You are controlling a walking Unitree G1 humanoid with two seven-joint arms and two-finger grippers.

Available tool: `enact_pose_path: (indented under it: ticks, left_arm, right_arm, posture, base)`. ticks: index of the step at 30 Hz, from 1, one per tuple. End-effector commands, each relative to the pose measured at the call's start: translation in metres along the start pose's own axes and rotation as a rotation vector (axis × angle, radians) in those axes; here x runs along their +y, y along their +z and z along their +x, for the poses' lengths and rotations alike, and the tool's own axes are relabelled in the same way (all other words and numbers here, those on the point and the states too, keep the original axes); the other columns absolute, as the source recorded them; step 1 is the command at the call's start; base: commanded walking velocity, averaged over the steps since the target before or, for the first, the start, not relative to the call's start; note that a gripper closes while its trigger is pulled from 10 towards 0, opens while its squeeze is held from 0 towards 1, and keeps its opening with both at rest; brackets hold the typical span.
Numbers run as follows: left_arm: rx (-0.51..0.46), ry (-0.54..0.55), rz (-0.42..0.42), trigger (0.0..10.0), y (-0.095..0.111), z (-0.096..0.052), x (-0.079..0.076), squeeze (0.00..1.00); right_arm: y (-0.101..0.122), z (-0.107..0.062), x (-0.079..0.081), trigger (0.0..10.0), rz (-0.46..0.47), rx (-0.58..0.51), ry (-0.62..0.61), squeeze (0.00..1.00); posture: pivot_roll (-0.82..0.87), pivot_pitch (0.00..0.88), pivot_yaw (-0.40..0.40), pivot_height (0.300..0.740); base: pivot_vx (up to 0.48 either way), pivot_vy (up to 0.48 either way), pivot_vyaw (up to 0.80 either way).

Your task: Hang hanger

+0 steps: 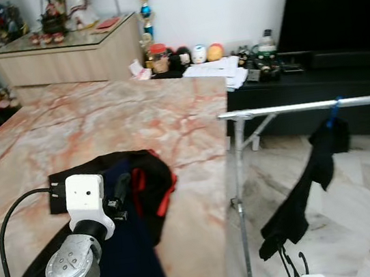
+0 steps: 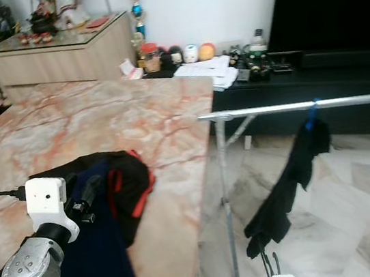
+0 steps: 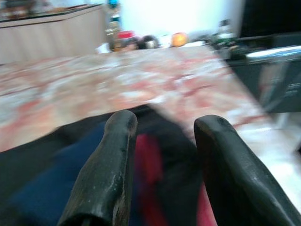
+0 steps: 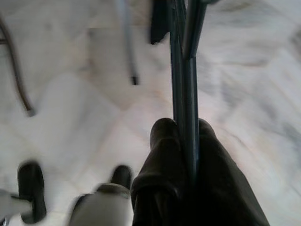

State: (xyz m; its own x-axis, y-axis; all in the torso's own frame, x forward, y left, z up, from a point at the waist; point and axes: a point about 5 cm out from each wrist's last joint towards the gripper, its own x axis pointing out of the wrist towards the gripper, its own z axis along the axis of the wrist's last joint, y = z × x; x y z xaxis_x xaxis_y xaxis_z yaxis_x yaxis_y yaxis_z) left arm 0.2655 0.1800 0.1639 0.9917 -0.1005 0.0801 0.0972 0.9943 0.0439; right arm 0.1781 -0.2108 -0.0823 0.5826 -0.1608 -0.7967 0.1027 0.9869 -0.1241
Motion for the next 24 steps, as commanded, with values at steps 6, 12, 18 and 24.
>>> enact_pose_path:
  ticks: [6, 12, 18, 24]
  left_arm:
    - [-0.006, 0.003, 0.021, 10.0, 0.001, 0.003, 0.001, 0.00]
    - [-0.009, -0.002, 0.027, 10.0, 0.001, 0.004, -0.001, 0.00]
    - [0.006, -0.010, 0.028, 10.0, -0.003, 0.003, 0.000, 0.00]
    - [0.003, -0.013, 0.027, 10.0, -0.002, 0.006, -0.001, 0.00]
  right_arm:
    - [0.002, 0.000, -0.001, 10.0, -0.023, 0.006, 0.005, 0.00]
    - [-0.001, 0.000, -0.005, 10.0, -0.011, 0.006, 0.002, 0.00]
    - [-0.007, -0.002, -0.002, 10.0, -0.003, 0.016, 0.001, 0.00]
    - [-0.010, -0.002, 0.002, 10.0, -0.002, 0.026, 0.005, 0.00]
  posture:
    - [0.14, 0.013, 0.016, 0.740]
    - [0.14, 0.022, 0.007, 0.740]
    - [0.12, 0.016, 0.021, 0.740]
    - [0.12, 0.010, 0.025, 0.740]
  base:
    - [0.000, -0.480, -0.33]
    - [0.000, -0.480, 0.00]
    - [0.000, -0.480, 0.00]
    - [0.000, -0.480, 0.00]
